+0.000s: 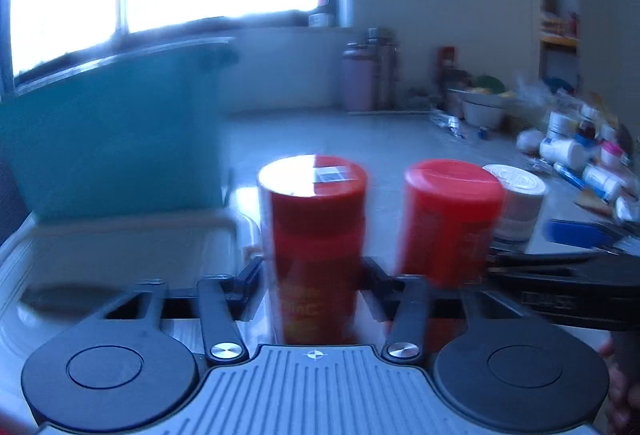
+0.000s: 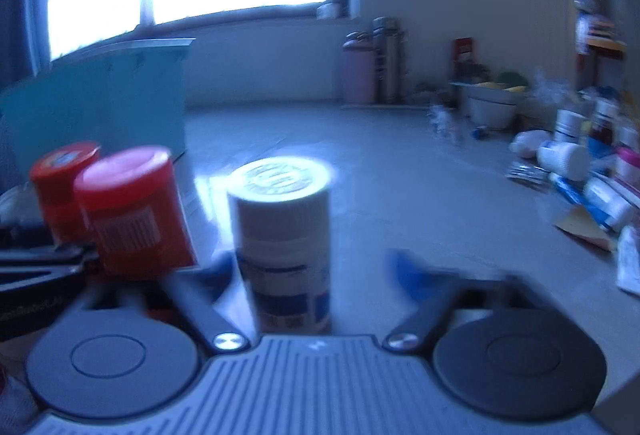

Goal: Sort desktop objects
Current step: 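Close right tool on white pill bottle while left tool grasps red VitaminC bottle, then carry white pill bottle in right tool while left tool carries red bottle to teal bin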

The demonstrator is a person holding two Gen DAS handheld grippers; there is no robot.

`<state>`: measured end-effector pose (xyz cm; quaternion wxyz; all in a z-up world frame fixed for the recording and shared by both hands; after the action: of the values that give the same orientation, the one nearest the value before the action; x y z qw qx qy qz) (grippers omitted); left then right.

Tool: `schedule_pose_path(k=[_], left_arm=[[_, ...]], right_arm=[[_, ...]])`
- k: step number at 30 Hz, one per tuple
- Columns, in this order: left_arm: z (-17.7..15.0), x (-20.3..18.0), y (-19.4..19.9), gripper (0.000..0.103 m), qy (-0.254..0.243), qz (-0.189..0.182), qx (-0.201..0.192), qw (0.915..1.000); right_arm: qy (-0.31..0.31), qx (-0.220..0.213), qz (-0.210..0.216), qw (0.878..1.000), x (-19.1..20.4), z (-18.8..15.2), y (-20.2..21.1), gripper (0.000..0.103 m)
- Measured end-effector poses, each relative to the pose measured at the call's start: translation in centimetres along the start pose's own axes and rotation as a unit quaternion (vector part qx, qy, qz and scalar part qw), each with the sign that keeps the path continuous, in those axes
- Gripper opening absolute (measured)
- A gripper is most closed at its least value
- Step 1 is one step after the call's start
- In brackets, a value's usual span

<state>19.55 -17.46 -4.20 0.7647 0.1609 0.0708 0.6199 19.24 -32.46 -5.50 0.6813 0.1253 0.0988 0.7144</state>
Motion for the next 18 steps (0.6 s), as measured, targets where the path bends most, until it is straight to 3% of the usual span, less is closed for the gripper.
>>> schedule_pose_path(k=[7,18], left_arm=[[0.0,0.8,-0.1,0.049,0.028,-0.008,0.006,0.9995],[0.7,1.1,3.3,0.050,0.038,-0.015,-0.002,0.9992]], right_arm=[[-0.014,-0.003,-0.042,0.999,-0.6,0.4,0.5,0.047],[-0.018,-0.007,-0.064,0.998,0.3,0.9,4.8,0.047]])
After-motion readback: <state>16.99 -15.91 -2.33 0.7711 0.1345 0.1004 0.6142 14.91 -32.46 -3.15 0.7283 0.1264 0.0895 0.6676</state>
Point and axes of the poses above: each gripper's, at about its wrist camera, not at the fingertips, and y roughly against the way its jaws point, x to its left, z to its top, the point moved 3 cm from there along -y, roughly the way its jaws point, and after that the axes turned 6 degrees about -x, right-handed, at the moved point
